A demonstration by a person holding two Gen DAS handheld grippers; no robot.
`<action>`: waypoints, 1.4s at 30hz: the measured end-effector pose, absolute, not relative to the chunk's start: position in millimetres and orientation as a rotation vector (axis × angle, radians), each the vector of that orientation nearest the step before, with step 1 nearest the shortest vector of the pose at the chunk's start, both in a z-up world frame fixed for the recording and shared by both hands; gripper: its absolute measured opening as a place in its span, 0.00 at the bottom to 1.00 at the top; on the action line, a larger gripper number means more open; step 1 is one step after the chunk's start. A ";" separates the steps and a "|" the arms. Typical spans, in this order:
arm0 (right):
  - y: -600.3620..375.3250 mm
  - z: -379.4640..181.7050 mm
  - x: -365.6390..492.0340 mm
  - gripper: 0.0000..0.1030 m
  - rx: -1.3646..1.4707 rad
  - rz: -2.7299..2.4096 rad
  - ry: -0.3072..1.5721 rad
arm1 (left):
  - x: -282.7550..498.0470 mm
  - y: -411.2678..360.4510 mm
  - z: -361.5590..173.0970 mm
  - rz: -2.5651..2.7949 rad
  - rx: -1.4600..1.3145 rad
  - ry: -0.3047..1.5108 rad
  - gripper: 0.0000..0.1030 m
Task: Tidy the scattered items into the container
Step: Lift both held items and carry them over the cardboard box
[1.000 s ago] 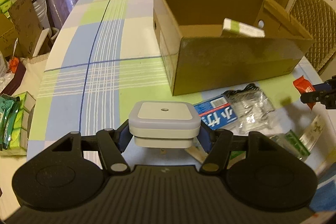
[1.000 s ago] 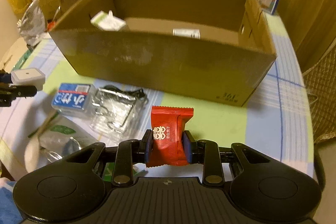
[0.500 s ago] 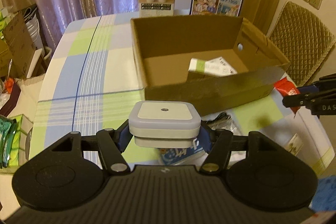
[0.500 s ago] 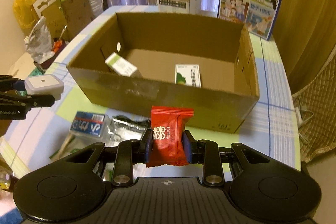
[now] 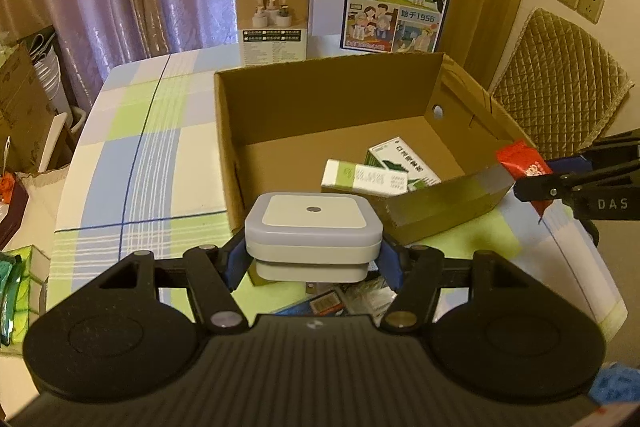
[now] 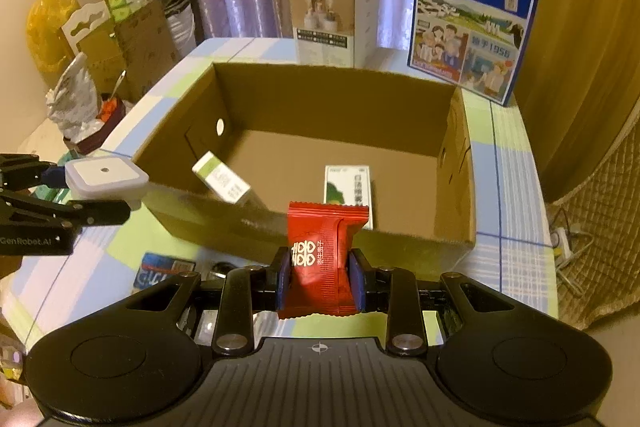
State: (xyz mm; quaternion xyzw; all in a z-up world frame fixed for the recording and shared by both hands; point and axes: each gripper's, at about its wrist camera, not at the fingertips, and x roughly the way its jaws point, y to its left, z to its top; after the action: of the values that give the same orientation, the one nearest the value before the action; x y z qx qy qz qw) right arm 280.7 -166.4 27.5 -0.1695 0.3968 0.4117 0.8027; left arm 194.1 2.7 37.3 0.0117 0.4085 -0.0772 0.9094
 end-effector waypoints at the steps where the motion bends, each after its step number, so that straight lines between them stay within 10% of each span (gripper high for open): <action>1: -165.7 28.8 282.0 0.27 -0.363 0.883 0.847 | 195.9 1.3 37.9 -0.162 0.023 0.841 0.58; 42: -111.2 17.7 340.4 0.27 -0.368 0.879 0.842 | 280.3 1.3 28.7 -0.136 -0.001 0.831 0.58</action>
State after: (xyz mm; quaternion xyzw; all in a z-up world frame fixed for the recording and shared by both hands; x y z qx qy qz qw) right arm 340.4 -111.2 17.7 -0.1716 0.3931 0.4106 0.8046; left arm 280.3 1.3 28.7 -0.0004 0.4034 -0.0661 0.9126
